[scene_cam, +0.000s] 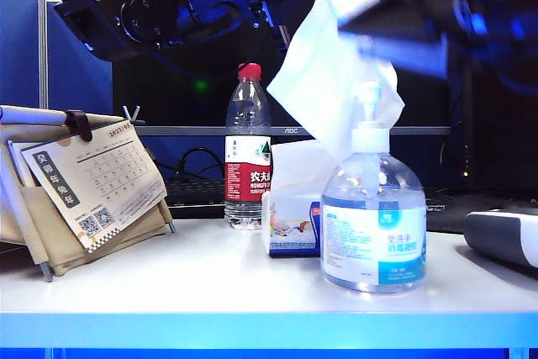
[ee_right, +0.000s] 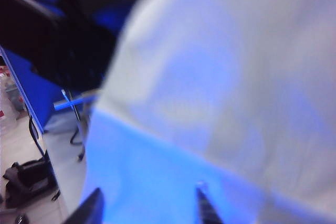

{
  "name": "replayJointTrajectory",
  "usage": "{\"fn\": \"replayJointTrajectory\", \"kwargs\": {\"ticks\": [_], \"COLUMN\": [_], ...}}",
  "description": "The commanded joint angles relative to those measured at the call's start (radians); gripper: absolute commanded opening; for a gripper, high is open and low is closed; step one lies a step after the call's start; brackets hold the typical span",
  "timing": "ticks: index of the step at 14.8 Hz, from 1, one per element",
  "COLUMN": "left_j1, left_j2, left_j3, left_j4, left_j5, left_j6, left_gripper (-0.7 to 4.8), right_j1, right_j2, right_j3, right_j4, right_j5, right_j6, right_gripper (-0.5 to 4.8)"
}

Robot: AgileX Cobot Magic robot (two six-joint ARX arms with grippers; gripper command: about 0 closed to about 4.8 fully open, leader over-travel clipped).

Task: Pull out a tissue from the tissue dispenser, then press the switch of the alcohol sanitizer bottle to drop some sanitizer on the paper tissue, and finally place the treated tissue on the table.

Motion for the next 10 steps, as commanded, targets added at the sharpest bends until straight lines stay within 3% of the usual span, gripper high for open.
{"fn": "replayJointTrajectory", "kwargs": {"ticks": [1, 5, 6, 10], "left_j1": [0.002, 0.004, 0.009, 0.021], "left_j2": [-0.005, -0.005, -0.005, -0.005], "left_j3": [0.003, 0.003, 0.003, 0.003], "left_j4": [0.016, 0.023, 0.027, 0.028], "left_j5": [0.007, 0.010, 0.011, 0.031], "left_j6": [-0.003, -0.003, -0.003, -0.007], "left_gripper": [-0.06, -0.06, -0.06, -0.06], "right_j1": [-0.003, -0.005, -0.005, -0.005], "right_j2": [-0.003, -0.004, -0.004, -0.005], "right_j3": [0.048, 0.058, 0.058, 0.058], "right_j4": [-0.044, -0.093, -0.091, -0.108], "right_j5": [0.002, 0.002, 0.004, 0.040], "right_j6": [-0.022, -0.048, -0.084, -0.087], "right_gripper": [2.06, 0.97, -0.06, -0.06]}}
